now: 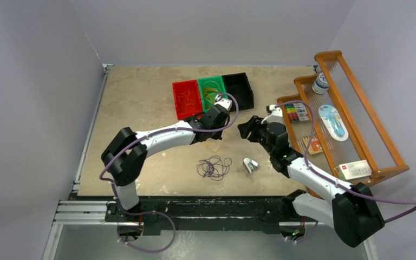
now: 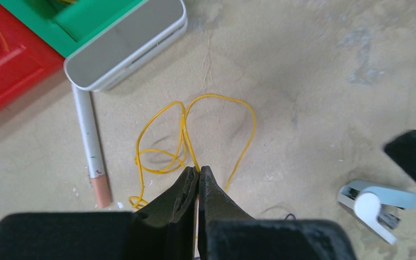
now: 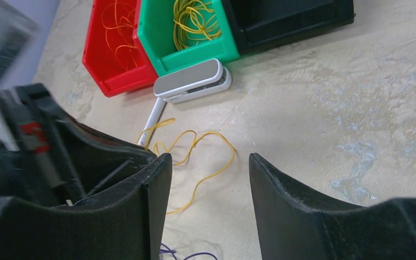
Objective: Untangle the cables
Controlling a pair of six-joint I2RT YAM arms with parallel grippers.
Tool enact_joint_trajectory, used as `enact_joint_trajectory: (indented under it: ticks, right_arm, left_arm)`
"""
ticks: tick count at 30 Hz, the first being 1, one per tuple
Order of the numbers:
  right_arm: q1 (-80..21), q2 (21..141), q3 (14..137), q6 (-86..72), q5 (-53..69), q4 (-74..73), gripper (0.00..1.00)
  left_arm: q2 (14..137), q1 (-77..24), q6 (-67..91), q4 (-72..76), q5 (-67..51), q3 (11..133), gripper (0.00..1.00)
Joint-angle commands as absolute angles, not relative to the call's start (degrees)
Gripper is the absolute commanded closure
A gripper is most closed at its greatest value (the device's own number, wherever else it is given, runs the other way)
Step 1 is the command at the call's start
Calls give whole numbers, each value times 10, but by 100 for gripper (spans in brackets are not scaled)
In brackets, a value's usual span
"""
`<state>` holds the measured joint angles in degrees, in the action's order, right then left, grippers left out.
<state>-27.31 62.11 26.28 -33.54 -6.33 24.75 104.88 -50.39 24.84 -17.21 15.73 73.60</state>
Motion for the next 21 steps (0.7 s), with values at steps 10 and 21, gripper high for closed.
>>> enact_joint_trajectory:
  ticks: [10, 21]
  right_arm:
    - [-272, 602, 243, -308, -43, 352, 42]
    - [-271, 619, 262, -230, 65, 395, 40]
  left_arm:
    - [912, -500, 222, -219, 196, 804, 100]
    - [850, -483, 212, -241, 193, 828, 100]
